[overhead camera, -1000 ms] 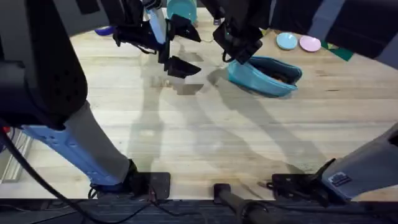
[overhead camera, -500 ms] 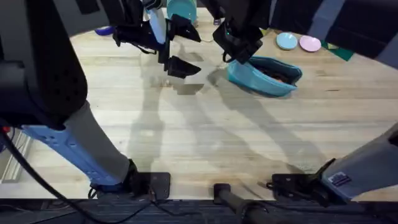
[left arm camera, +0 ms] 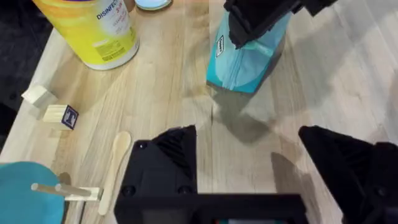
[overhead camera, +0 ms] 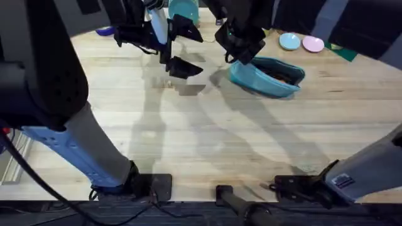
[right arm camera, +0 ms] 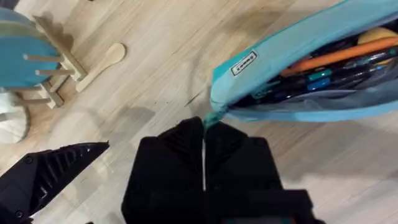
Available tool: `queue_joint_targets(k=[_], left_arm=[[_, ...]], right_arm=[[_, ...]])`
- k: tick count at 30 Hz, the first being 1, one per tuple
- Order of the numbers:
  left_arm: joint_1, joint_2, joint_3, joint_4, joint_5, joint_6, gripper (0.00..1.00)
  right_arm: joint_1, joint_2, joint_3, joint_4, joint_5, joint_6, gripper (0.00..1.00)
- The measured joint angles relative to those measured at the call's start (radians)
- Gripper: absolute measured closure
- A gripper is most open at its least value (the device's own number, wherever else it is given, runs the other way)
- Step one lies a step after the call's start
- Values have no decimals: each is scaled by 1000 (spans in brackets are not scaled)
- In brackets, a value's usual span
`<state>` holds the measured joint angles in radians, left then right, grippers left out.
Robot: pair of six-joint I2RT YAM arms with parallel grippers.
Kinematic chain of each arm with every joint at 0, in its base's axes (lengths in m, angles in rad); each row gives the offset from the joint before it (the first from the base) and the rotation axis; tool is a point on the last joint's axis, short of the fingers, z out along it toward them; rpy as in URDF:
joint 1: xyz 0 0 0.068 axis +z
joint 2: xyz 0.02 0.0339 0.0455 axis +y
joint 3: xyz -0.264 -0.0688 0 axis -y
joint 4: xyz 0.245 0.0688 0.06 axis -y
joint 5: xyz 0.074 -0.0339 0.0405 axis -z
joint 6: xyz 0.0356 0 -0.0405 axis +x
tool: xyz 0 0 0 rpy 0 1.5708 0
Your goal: Unzip the bag, pick up the pens from the table one at a time and place them inside, then zip the bag closed.
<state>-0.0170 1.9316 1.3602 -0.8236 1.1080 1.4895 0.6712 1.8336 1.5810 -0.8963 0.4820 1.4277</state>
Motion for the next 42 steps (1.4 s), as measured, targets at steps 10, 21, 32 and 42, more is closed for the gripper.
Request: queue_joint_targets(k=[10,21,32,42], left_arm=[[-25,0,0,31,-5,0,6],[-123,133,0,119,49,-24,6],[-212,217,0,343,160,-115,7],[-286,216,0,454,184,-275,7]], right_arm=[[0,0,0,1,0,0,971],[0,0,0,3,0,0,971],[0,0,0,3,0,0,971],[0,0,0,3,0,0,971]])
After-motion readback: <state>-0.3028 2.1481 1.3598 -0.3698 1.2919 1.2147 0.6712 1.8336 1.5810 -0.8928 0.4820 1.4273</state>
